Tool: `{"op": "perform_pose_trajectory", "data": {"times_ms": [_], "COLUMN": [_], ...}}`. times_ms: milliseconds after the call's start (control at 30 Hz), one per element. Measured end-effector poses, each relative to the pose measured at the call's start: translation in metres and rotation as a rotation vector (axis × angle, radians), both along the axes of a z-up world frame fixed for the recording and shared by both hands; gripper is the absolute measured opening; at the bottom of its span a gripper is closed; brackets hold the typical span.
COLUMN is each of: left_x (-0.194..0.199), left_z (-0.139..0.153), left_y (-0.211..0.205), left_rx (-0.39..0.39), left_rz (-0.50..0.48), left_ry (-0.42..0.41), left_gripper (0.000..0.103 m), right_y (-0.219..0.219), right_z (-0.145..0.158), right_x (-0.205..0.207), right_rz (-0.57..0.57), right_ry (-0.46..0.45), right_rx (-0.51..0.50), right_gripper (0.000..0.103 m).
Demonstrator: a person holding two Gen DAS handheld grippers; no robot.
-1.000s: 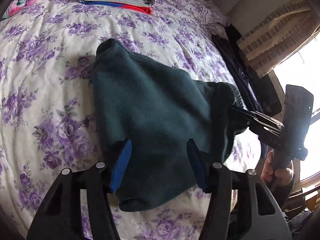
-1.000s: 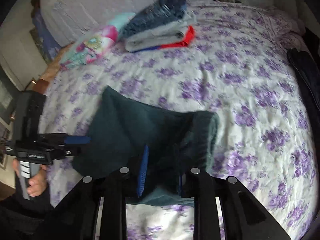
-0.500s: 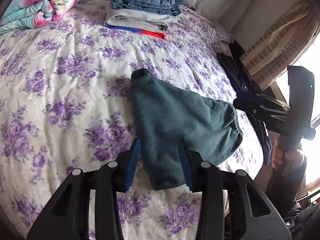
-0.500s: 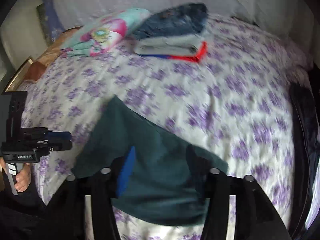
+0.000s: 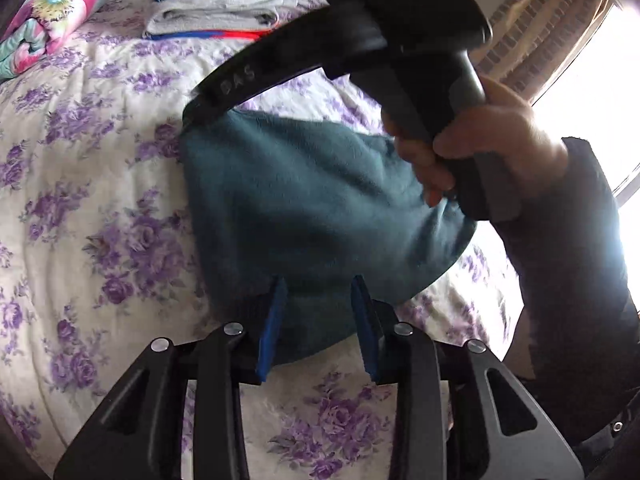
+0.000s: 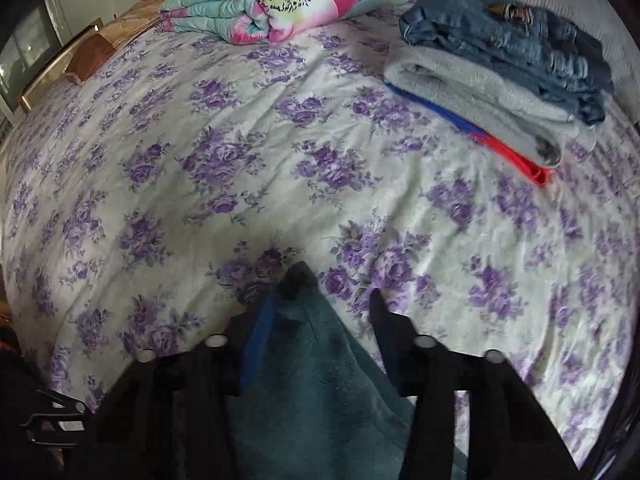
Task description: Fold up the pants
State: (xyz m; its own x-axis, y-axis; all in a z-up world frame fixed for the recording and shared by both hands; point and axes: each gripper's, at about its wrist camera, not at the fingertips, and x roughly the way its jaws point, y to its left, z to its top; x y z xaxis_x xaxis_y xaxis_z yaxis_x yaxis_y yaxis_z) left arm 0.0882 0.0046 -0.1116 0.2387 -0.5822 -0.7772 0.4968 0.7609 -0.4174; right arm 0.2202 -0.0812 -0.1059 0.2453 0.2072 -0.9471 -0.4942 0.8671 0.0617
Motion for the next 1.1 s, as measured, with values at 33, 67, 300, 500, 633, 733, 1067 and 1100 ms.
{"op": "perform_pose_trajectory", "data": {"times_ms": [33,67,300,500,633,733,1067,1100], "left_x": [0.0,0.001,0.002,0.001,0.011,0.028,0.078,0.081], "left_z": [-0.003,-0.007,-0.016,-0.01,0.021,0.02,-0.019,-0.016], "left_y": [-0.001,0.0,0.001,0.005,0.039,0.056,0.038,0.031], "left_rx": [0.004,0.004,0.014,0.022,-0.011,-0.064,-0.136,-0.145], "left_rz": [-0.001,0.0,0.016,0.022,0.136,0.165,0.144,0.127], "left_ry": [0.013,0.027,0.057,0.056,0.018,0.096,0.301,0.303], "left_gripper": [0.028,0.027,0.026,0.026,0.065,0.067,0.07,0.07], "right_y": [-0.001,-0.002,0.006,-0.01,-0.048,-0.084,-0.183,-0.191], "right_z": [-0.004,-0.004,-0.005,-0.001,0.057,0.091,0.075,0.065], "right_x": [-0.001,-0.001,0.018,0.017,-0.017,-0.064,-0.24,-0.253], "right_rz": [-0.026,-0.044,-0.085,-0.096,-0.167,-0.21,-0.423,-0.462], "right_ry": [-0.003,-0.011,-0.015,-0.004,-0.065,-0.148,-0.29,-0.29], "right_rx": [-0.008,-0.007,-0.001,0.064,0.189,0.262,0.289,0.288], "right_gripper": [0.01,0.01,0.009,0.041,0.063,0.07,0.071,0.072]}}
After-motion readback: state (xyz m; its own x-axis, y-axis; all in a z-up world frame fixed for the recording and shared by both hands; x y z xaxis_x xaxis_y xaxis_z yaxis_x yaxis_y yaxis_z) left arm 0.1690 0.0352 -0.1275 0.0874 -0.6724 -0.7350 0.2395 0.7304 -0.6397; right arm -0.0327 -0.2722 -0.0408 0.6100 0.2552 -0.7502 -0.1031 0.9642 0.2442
